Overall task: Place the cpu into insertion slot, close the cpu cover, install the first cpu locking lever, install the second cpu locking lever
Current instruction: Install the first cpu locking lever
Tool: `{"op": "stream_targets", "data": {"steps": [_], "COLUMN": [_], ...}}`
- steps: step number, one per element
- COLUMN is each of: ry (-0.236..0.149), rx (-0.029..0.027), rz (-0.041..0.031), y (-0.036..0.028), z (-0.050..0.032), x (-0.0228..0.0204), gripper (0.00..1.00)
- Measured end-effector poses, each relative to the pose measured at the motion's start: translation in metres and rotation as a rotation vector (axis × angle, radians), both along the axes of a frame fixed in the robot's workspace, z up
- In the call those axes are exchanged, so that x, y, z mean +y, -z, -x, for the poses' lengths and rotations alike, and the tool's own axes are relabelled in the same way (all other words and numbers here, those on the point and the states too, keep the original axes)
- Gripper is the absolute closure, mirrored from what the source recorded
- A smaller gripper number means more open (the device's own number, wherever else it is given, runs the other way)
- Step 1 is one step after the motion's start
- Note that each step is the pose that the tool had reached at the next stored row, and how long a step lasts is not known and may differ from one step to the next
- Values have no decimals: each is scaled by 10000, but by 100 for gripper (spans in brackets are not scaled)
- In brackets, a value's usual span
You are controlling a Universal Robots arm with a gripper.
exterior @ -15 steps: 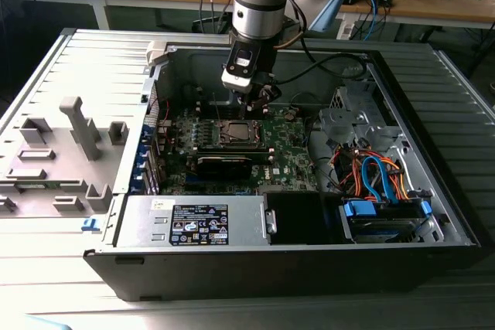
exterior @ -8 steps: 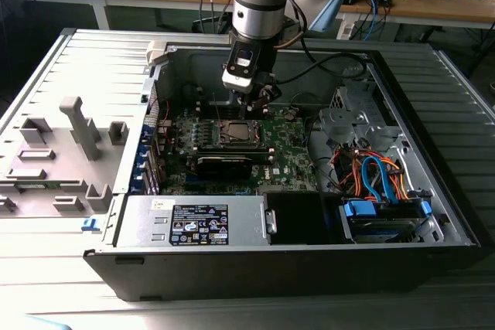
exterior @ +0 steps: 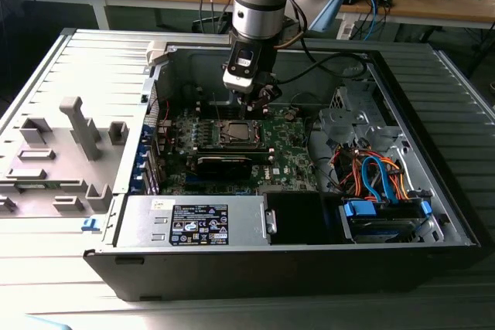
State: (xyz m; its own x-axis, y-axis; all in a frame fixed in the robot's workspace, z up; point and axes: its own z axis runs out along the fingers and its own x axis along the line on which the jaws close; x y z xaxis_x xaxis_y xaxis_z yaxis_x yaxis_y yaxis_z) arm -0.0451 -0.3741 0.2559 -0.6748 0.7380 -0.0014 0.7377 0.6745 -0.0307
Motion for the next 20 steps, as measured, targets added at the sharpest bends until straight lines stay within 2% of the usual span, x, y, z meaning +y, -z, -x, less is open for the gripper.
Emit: {"op": "stream_targets", "data": {"steps": [20], "ry": [-347], "rx": [0], "rz": [0], "y": [0], "z": [0], "x": [0], "gripper": [89]}}
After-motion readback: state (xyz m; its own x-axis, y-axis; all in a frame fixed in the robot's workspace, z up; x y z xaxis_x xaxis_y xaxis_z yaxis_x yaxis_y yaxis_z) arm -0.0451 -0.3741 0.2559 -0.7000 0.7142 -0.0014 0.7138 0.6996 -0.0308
